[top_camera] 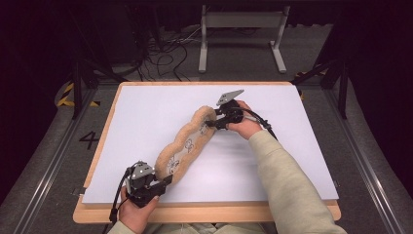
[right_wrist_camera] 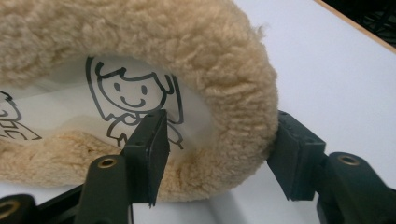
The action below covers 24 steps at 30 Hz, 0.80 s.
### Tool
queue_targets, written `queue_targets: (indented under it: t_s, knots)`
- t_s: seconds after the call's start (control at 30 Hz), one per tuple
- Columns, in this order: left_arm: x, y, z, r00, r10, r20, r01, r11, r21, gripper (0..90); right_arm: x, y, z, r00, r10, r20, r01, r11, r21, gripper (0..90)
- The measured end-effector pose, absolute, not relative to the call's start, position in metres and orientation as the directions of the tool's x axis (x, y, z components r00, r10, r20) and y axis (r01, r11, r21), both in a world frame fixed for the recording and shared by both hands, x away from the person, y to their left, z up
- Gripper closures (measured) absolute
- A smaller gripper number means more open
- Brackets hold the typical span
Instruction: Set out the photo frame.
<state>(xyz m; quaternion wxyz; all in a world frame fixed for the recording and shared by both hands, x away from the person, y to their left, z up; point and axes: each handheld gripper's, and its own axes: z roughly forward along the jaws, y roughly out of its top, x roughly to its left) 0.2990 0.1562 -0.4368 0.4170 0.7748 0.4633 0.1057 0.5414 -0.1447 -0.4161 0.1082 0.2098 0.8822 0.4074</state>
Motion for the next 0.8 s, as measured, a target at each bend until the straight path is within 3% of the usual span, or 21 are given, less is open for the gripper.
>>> queue_targets:
  t_s: [0.13, 0.37, 0.8]
  knots:
    - [0.299, 0.156, -0.436, 0.556, 0.799, -0.23, 0.631, -0.225, 0.743, 66.6, 0.541, -0.149, -0.413, -0.881, 0.472, -0.036, 0.283, 0.587, 0.758, 56.0]
    - [0.299, 0.159, -0.429, 0.578, 0.78, -0.239, 0.615, -0.224, 0.756, 67.4, 0.536, -0.152, -0.408, -0.864, 0.5, -0.062, 0.299, 0.608, 0.735, 65.0]
    - [0.315, 0.158, -0.409, 0.619, 0.756, -0.213, 0.56, -0.235, 0.794, 67.3, 0.505, -0.199, -0.385, -0.809, 0.586, -0.056, 0.328, 0.528, 0.783, 69.2]
